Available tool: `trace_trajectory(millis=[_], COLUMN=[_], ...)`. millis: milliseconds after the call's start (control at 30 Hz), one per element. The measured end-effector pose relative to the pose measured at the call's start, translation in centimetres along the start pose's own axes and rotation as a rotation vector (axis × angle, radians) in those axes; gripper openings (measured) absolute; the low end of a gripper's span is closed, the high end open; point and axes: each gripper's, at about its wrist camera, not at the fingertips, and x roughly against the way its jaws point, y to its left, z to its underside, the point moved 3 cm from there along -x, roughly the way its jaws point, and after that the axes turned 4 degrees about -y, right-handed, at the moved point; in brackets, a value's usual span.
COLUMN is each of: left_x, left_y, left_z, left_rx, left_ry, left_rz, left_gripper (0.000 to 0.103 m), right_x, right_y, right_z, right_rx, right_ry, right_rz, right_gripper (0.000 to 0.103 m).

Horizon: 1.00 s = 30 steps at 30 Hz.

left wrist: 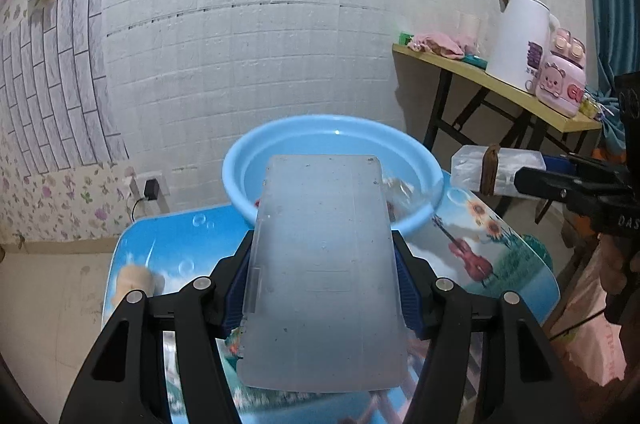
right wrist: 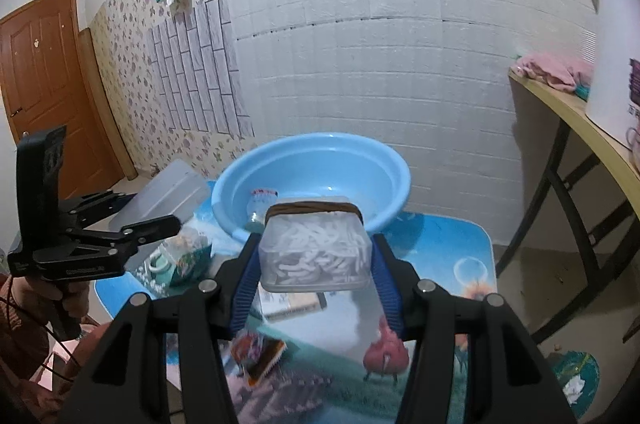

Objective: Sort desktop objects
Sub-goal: 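Carry the clear case and banded box over the blue basin with both grippers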

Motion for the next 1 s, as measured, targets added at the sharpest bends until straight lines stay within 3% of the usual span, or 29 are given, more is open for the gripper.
trace_trajectory(millis=[733, 1000], left_x=[-9.4, -12.3], left_y=[1.1, 1.6], left_z=[-3.5, -3.4], left_rx=[-0.021, -0.019], left_ry=[0.048, 0.085], left_rz=[0.049, 0.061], left_gripper=[0.061, 0.061], right_x=[-8.8, -11.1], right_y=[-2.1, -3.0], right_z=[-2.4, -2.1], right_rx=[0.009, -0.012], right_ry=[0.066, 0.096], right_rz=[0.009, 0.019], right_gripper=[0.052, 0.052])
